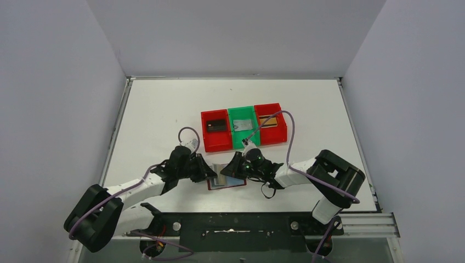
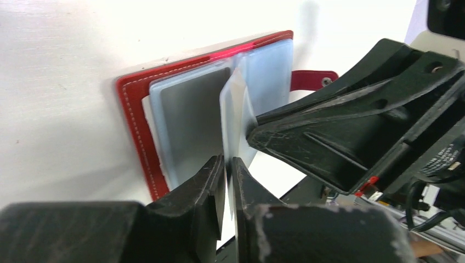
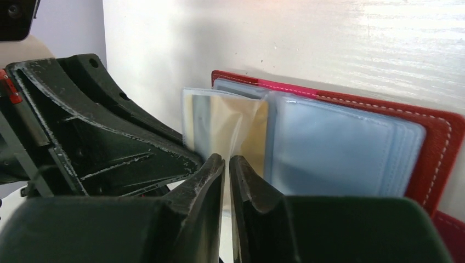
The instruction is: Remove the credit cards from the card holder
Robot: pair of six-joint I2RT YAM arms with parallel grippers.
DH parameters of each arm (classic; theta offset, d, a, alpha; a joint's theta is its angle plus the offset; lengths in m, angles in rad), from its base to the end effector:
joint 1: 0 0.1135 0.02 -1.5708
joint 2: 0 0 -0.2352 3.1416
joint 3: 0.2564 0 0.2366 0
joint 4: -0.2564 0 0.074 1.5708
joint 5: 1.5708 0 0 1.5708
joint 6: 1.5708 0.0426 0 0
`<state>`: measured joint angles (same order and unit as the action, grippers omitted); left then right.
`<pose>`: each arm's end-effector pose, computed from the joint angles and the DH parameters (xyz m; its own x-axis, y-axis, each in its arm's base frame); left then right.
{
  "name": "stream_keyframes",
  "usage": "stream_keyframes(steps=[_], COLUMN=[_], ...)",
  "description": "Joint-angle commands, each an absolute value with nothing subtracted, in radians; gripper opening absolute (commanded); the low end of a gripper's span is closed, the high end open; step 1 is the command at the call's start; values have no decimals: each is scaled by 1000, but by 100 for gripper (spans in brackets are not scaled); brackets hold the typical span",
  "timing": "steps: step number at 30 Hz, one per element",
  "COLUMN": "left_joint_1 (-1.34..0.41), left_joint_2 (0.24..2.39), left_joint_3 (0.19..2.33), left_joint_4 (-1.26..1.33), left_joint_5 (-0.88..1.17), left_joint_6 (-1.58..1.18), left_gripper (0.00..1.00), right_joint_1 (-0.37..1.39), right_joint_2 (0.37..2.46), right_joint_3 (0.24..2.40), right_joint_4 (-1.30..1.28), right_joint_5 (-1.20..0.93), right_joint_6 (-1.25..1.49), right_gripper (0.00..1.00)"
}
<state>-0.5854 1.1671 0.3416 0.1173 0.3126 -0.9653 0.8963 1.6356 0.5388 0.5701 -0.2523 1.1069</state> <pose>0.1711 -0.1291 0.1278 -0.9009 -0.3414 -0.2678 -0.0357 0.6735 -0.7384 0.1745 0.2353 0.1140 -0.9374 0.2144 -0.2746 -0.1179 0.5463 0.8293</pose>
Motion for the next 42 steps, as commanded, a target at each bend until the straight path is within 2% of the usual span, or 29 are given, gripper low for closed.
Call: stream_keyframes(steps=[1,8,12,13,14,20,28,33,36,42], left_joint_1=[-582,-581,-581,-581,-582,-604,-672,-718,-720,-712], left_joint_2=[1178,1200,1207,1205,1202,1204,1318,1405,1381,1270], left_joint_3=[336,347,371,381,395,500,564,617,597,563], left_joint_4=[151,148,133,129,120,37,129,134,174,174], left_joint_5=[291,286,308,312,312,288,353,373,372,298], left_joint_6=[-933,-912,-893,-889,-887,-866,-871,-841,-855,-878], left_gripper=[8,5,5,6,13,28,37,40,43,57], right_joint_1=[891,894,895,896,895,893,888,885,882,880], right_joint_2=[1606,1515,1427,1410,1391,1301,1200,1115,1093,1118], right_joint_3=[566,584,590,590,593,590,572,532,531,561], right_joint_4=[603,426,236,203,168,38,-54,-18,-30,-50], right_joint_5=[-262,-158,-17,9,49,159,237,231,227,205], right_joint_6=[1082,1034,1016,1005,999,979,1018,1003,1005,990], right_gripper=[15,32,36,36,36,42,44,51,53,54])
